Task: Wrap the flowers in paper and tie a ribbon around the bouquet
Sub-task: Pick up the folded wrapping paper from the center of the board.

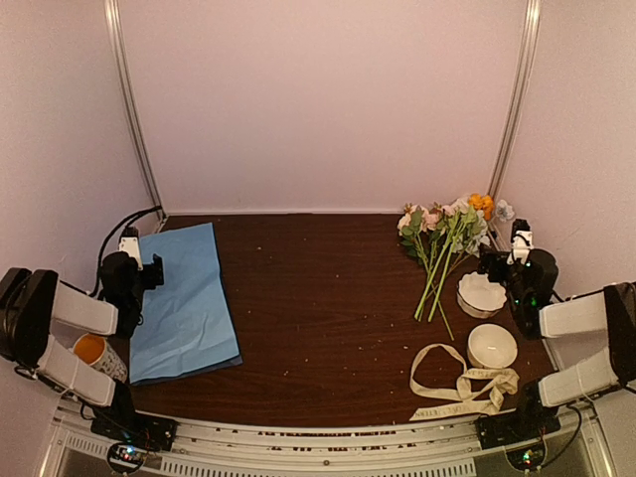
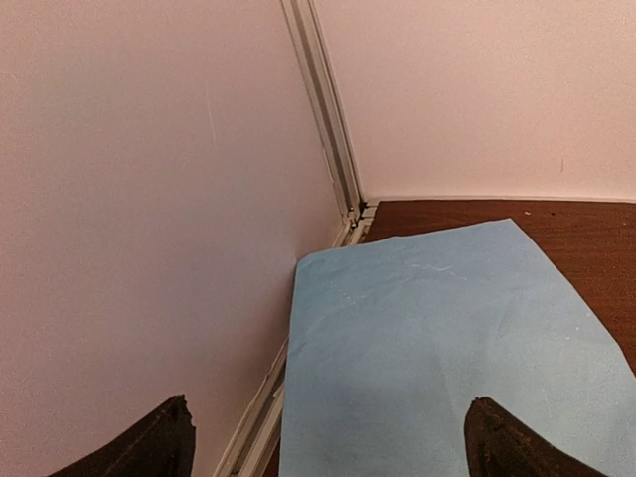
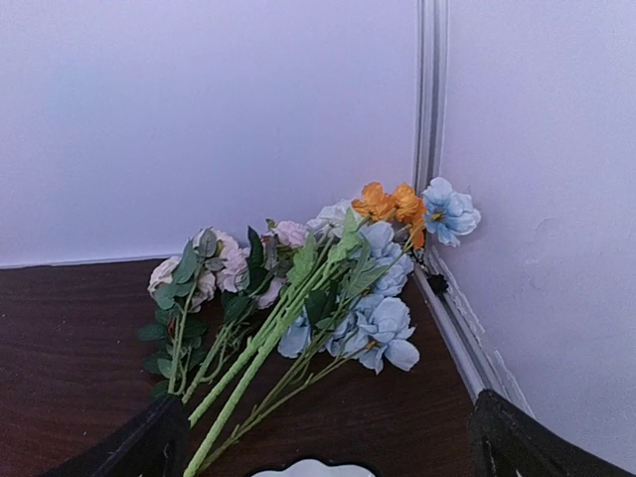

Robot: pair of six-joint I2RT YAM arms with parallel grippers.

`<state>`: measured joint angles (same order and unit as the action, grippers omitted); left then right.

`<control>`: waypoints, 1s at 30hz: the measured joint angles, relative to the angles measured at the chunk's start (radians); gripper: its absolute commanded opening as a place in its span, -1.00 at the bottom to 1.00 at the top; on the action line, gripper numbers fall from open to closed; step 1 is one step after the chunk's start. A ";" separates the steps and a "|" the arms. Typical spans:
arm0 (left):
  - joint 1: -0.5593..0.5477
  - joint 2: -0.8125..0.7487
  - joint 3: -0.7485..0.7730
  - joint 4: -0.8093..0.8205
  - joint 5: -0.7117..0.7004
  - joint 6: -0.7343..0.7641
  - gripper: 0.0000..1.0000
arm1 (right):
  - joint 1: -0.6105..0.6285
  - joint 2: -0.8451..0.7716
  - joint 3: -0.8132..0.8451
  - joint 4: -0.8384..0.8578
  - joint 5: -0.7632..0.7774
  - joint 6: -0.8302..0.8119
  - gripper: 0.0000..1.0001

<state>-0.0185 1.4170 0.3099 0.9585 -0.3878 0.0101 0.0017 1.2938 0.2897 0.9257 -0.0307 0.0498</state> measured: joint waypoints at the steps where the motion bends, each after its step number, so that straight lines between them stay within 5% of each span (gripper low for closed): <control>1: -0.001 -0.022 0.029 -0.069 0.006 0.002 0.92 | -0.007 -0.022 0.026 -0.049 0.016 0.010 1.00; 6: -0.014 -0.095 0.387 -0.475 0.020 -0.042 0.53 | -0.032 -0.149 0.163 -0.222 0.039 0.098 0.90; 11: -0.171 -0.064 0.723 -0.848 -0.005 -0.138 0.55 | -0.023 -0.223 0.289 -0.396 0.023 0.202 0.66; 16: -0.368 0.179 0.993 -1.208 0.008 -0.208 0.73 | 0.088 -0.209 0.431 -0.654 0.076 0.214 0.83; 23: -0.422 0.552 1.180 -1.592 -0.005 -0.245 0.85 | 0.323 -0.154 0.514 -0.884 0.198 0.156 1.00; 30: -0.424 0.683 1.227 -1.759 -0.066 -0.262 0.70 | 0.469 -0.016 0.591 -1.030 0.261 0.128 0.96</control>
<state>-0.4427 2.1002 1.5368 -0.8005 -0.4538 -0.2520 0.4709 1.2774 0.8803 -0.1043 0.2298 0.1776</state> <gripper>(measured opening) 0.869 0.997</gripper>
